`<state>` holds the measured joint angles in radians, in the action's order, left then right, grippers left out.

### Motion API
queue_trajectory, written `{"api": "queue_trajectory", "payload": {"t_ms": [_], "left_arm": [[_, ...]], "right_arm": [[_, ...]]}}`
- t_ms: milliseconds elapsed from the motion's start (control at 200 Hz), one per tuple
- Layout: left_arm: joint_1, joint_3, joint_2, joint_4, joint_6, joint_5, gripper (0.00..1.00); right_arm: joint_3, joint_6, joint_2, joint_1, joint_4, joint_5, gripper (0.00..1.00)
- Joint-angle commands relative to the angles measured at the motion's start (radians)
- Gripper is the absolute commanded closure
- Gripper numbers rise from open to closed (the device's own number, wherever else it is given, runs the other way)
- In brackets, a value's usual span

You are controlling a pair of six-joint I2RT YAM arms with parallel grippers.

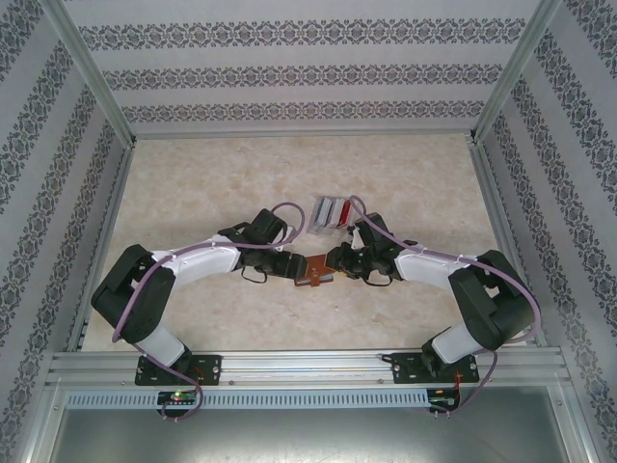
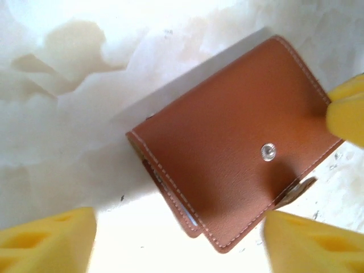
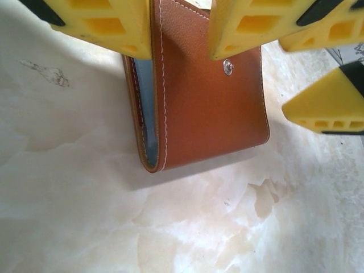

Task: Put the credit cards into the card holder

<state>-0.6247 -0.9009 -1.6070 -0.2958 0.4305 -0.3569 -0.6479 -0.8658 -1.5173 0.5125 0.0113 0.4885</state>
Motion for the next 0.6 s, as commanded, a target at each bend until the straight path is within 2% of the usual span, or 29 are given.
{"api": "queue_trajectory", "payload": {"t_ms": [0, 125, 295, 480, 595], "left_arm": [[-0.001, -0.028, 0.000, 0.003, -0.103, -0.005, 0.00], [-0.002, -0.045, -0.030, 0.011, -0.178, -0.039, 0.00], [-0.004, -0.043, -0.005, -0.009, -0.329, 0.008, 0.03], [-0.047, -0.030, 0.015, -0.005, -0.498, 0.125, 0.03], [-0.072, -0.044, -0.023, -0.014, -0.547, 0.216, 0.04]], "right_arm": [[-0.010, -0.022, 0.007, -0.005, 0.032, 0.022, 0.68], [-0.009, -0.070, 0.012, -0.006, 0.055, 0.031, 0.68], [0.002, -0.125, -0.001, -0.014, 0.110, 0.043, 0.68], [-0.006, -0.138, -0.028, -0.023, 0.124, 0.061, 0.69], [-0.008, -0.139, -0.035, -0.028, 0.123, 0.065, 0.70]]}}
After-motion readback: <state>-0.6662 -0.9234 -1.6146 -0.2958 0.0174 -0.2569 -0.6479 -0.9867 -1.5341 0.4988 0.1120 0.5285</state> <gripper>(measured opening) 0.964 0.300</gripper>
